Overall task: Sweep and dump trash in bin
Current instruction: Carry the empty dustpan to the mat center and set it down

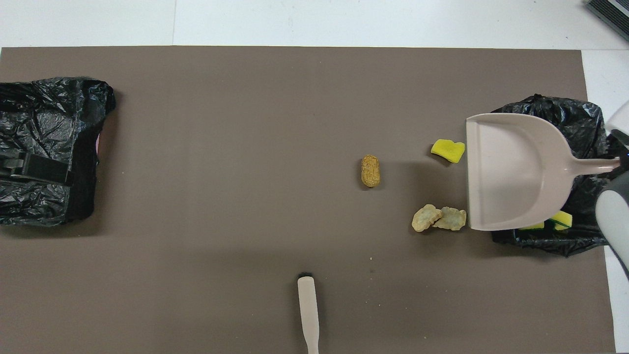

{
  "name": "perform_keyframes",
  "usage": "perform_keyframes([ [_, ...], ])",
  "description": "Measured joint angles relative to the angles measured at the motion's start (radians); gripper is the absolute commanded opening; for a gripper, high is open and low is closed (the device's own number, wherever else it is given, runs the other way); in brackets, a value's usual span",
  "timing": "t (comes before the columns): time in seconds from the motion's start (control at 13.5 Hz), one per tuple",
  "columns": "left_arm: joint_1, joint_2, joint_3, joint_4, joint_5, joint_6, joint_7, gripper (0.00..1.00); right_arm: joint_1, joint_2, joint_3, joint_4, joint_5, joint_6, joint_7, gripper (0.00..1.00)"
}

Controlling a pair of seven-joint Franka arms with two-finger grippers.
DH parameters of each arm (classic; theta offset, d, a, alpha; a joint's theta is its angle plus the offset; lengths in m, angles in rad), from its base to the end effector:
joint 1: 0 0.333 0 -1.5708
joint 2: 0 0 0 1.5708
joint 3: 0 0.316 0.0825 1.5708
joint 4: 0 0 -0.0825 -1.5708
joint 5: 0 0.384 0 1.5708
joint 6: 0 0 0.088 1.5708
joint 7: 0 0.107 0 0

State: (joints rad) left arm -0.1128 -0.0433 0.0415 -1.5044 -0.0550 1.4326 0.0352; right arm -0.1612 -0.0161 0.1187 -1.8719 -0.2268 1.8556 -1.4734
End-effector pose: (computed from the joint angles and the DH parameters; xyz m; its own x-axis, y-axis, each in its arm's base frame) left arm 0.5246 -0.0434 0.6670 0.9932 -0.1138 -0.0263 -0.1122 -0.9920 0.0574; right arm 0.5564 -0.0409 0.5164 0.0755 0.9732 -0.2173 0.9971 -0.0743 0.0139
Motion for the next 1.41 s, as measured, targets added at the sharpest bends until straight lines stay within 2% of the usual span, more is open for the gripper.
perform_keyframes([
  [0.22,0.003,0.000,0.002,0.000,0.000,0.000,0.000,1.00,0.094,0.048,0.003,-0.012,0.093,0.000,0.190,0.00],
  [0.44,0.003,0.000,0.002,0.000,0.000,0.000,0.000,1.00,0.197,0.079,0.004,-0.011,0.145,0.013,0.494,0.00],
  [0.82,0.003,0.000,0.002,0.000,0.000,0.000,0.000,1.00,0.358,0.146,0.005,0.008,0.175,0.159,0.940,0.00],
  [1.04,0.003,0.000,0.002,0.000,0.000,0.000,0.000,1.00,0.450,0.236,0.005,0.084,0.176,0.173,1.249,0.00],
  [1.41,0.003,0.000,0.002,0.000,0.000,0.000,0.000,1.00,0.605,0.438,0.012,0.282,0.177,0.176,1.799,0.00],
])
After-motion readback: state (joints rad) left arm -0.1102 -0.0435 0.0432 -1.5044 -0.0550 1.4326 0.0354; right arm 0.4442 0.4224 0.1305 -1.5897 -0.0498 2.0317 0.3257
